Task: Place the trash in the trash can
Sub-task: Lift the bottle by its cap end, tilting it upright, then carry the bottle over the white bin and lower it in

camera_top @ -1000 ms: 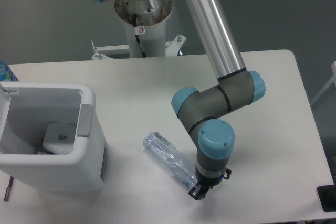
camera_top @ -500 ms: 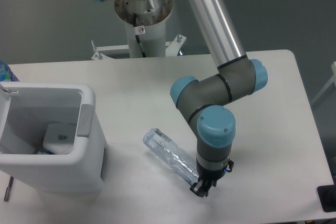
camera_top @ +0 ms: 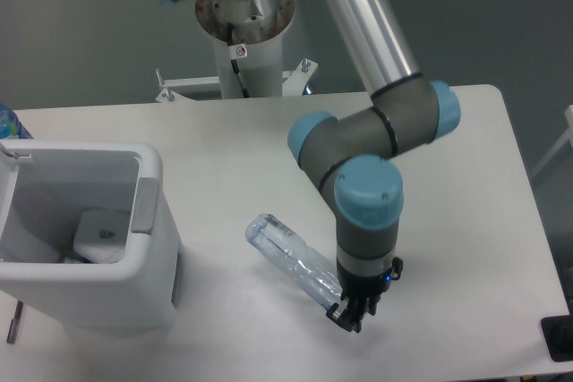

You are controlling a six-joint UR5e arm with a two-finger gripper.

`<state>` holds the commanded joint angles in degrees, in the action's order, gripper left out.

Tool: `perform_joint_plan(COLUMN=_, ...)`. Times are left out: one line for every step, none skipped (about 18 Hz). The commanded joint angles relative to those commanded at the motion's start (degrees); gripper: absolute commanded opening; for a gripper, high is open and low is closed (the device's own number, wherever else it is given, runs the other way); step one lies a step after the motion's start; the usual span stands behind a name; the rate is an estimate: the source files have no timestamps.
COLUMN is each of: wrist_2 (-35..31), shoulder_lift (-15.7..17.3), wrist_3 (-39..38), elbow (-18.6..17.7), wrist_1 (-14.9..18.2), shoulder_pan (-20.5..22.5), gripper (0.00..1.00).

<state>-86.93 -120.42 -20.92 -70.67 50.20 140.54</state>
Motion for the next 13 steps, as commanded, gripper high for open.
perform_joint_plan(wrist_2=0.3, shoulder_lift=1.1, wrist_3=0.0, elbow=0.8, wrist_1=-1.1, shoulder_pan=0.0, gripper=0.21)
perform_joint_plan(wrist_2=0.6, shoulder_lift=1.9, wrist_3=0.3, elbow=1.6, wrist_1=-1.8, shoulder_pan=0.0, gripper=0.21)
perform_joint_plan(wrist_2=1.1, shoulder_lift=2.8, wrist_3=0.7, elbow=2.5, wrist_1=-2.1, shoulder_pan=-0.1, gripper=0.21)
perform_joint_plan(wrist_2=2.1, shoulder_lift=4.0, wrist_3=0.9, elbow=2.9, wrist_1=-2.2, shoulder_pan=-0.2, gripper=0.21)
perform_joint_plan(wrist_2=3.5, shoulder_lift=5.1, wrist_3=1.0, elbow=3.1, wrist_1=-2.3, shoulder_pan=-0.2, gripper=0.21)
perform_joint_plan(wrist_2=5.0, shoulder_lift=6.1, wrist_3=1.1, elbow=3.3, wrist_1=-2.8, shoulder_pan=-0.1, gripper=0.21)
perform_joint_plan(wrist_2=5.7, shoulder_lift=7.0, wrist_3=1.0, elbow=3.5, wrist_1=-3.6, shoulder_pan=-0.1, gripper=0.21)
perform_joint_plan(wrist_2=5.9, shoulder_lift=8.3, wrist_3=0.9, elbow=3.7, wrist_1=-4.1, shoulder_pan=0.0, gripper=0.22)
perform_joint_plan(wrist_2=6.3, shoulder_lift=9.7, wrist_3=0.9, elbow=3.8, wrist_1=-4.2, shoulder_pan=0.0, gripper=0.22)
perform_joint_plan(wrist_2=7.4, shoulder_lift=10.8, wrist_3=0.9, elbow=3.8, wrist_1=-4.2, shoulder_pan=0.0, gripper=0.22)
perform_joint_plan(wrist_2=8.8, shoulder_lift=11.8, wrist_3=1.0, elbow=3.8, wrist_1=-4.3, shoulder_pan=0.1, gripper=0.22)
perform_joint_plan(wrist_2=10.1, shoulder_lift=12.3, wrist_3=1.0, elbow=3.8, wrist_1=-4.4, shoulder_pan=0.2, gripper=0.22)
perform_joint_plan(wrist_2=10.8, shoulder_lift=12.8, wrist_3=1.0, elbow=3.9, wrist_1=-5.0, shoulder_pan=0.1, gripper=0.22)
